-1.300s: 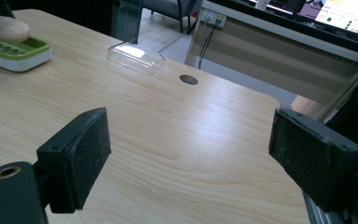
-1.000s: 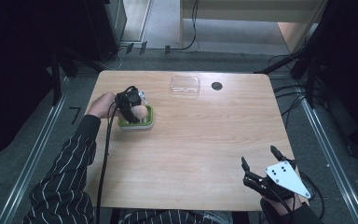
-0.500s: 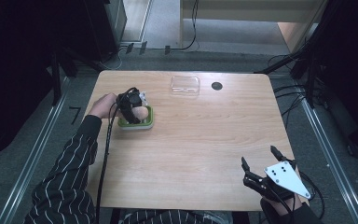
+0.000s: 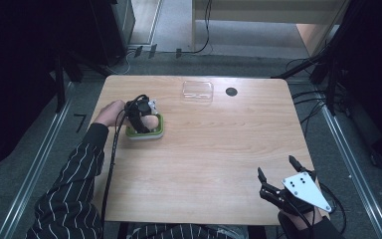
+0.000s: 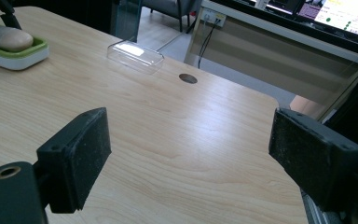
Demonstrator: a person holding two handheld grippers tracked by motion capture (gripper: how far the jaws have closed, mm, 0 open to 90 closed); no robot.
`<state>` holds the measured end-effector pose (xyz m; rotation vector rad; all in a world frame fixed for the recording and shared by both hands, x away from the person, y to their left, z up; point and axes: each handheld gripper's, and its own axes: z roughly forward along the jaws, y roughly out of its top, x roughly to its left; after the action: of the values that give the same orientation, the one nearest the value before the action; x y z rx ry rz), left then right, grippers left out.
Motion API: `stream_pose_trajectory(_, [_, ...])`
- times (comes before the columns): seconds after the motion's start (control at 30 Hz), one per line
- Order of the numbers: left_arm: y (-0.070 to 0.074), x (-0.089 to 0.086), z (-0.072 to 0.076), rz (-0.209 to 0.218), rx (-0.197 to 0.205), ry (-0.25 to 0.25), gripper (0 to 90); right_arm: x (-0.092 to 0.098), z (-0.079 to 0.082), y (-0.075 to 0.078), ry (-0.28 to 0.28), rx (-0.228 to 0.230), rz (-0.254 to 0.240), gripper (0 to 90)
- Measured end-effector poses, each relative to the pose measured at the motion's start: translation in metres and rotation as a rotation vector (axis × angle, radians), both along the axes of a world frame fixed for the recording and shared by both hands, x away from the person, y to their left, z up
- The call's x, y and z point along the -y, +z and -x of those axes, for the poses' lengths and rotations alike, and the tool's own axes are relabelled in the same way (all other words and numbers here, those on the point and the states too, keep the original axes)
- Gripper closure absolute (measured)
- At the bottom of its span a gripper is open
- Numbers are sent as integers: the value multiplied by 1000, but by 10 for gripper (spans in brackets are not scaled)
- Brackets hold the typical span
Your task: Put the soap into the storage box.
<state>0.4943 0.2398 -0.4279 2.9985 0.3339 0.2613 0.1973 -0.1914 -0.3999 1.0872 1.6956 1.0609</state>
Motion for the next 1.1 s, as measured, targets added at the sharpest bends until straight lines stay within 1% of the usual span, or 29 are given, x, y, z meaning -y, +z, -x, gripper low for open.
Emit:
stream_pose_trajectory(0.03, [1, 0, 0, -2, 5, -4, 325, 0, 0, 0, 2, 2, 2, 134])
stream_pose_trajectory(0.07, [2, 0, 0, 10, 10, -5, 324, 0, 0, 0, 1, 1, 1, 134])
stream_pose_trajectory(0.1, [4, 0, 1, 10, 13, -6, 318, 0, 0, 0, 1, 0, 0, 134])
stream_pose_trajectory(0.47, [8, 2, 4, 8, 13, 4, 290, 1, 0, 0, 1, 5, -1, 134])
stream_pose_trajectory(0.53, [10, 2, 5, 10, 7, 8, 265, 2, -1, -1, -3, 1, -5, 134])
stream_pose_trajectory(0.6, [11, 1, 6, 2, 2, 13, 257, 2, -1, -1, -4, -3, -8, 134])
stream_pose_trajectory(0.63, [12, 1, 7, 3, 0, 23, 241, 2, -1, -1, -4, -1, -5, 134])
stream_pose_trajectory(0.67, [13, 1, 7, 2, -2, 21, 229, 3, -1, -1, -3, 0, -3, 134])
stream_pose_trajectory(0.73, [15, 2, 9, -2, -8, 30, 191, 5, -1, -1, -7, -1, -9, 134])
stream_pose_trajectory(0.8, [17, 4, 11, -11, -3, 35, 160, 5, -2, -2, -6, -2, -11, 134])
stream_pose_trajectory(0.83, [18, 5, 12, -12, -7, 40, 141, 5, -2, -2, -5, -3, -9, 134])
stream_pose_trajectory(0.9, [21, 6, 15, -13, 0, 48, 128, 5, -1, -2, -3, -4, -9, 134])
stream_pose_trajectory(1.0, [24, 8, 19, 1, -2, 69, 82, 6, 0, -1, -7, 3, -15, 134])
stream_pose_trajectory(1.03, [26, 9, 21, -3, -9, 71, 77, 6, 1, -1, -8, 3, -18, 134])
stream_pose_trajectory(1.1, [28, 10, 24, 12, -18, 80, 66, 6, 1, -1, -7, 1, -16, 134])
